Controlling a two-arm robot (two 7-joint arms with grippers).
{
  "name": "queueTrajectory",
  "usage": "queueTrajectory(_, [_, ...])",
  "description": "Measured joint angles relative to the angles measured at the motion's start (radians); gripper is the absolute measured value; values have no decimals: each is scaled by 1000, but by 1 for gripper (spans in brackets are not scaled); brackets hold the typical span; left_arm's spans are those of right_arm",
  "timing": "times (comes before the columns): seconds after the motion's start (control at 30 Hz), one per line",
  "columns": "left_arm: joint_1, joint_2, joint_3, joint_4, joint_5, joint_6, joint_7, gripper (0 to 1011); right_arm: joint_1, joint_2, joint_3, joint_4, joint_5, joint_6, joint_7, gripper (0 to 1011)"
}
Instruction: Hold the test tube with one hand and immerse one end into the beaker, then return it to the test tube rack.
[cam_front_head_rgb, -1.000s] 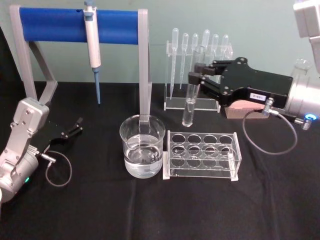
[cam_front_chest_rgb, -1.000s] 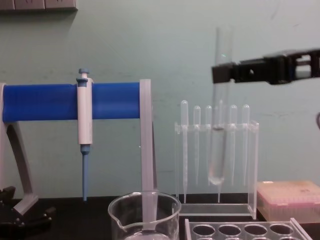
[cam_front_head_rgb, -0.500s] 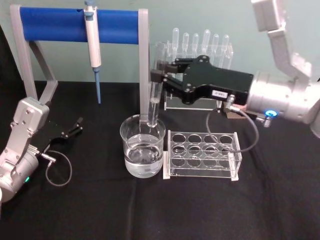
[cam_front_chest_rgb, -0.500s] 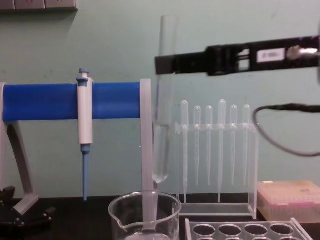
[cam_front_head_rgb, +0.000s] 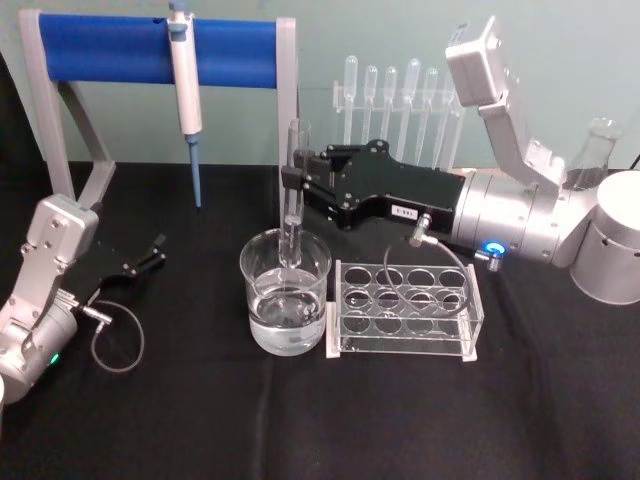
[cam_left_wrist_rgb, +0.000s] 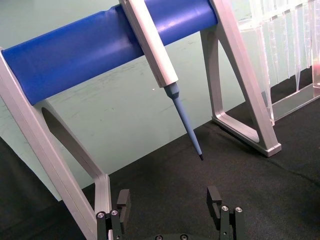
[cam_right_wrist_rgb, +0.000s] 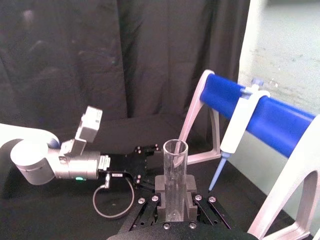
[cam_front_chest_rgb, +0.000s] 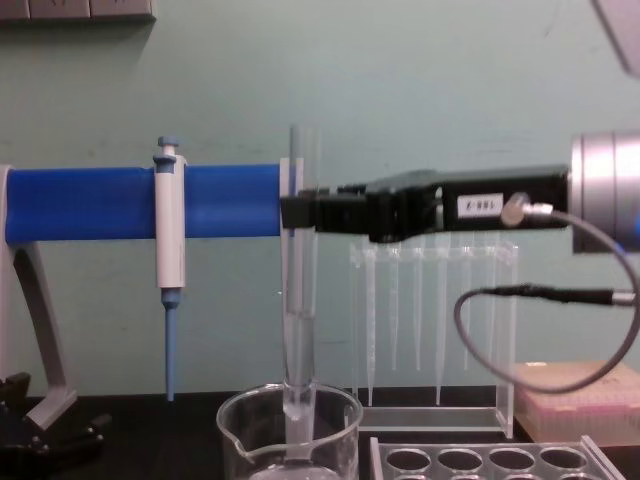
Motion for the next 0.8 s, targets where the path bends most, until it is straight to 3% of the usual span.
queueTrajectory(0.33, [0, 0, 0, 0, 0, 0, 0, 1000, -34, -26, -18, 71, -68, -74, 27, 222])
queueTrajectory(0.8, [0, 0, 0, 0, 0, 0, 0, 1000, -78, -53, -8, 118, -123, -127, 27, 222])
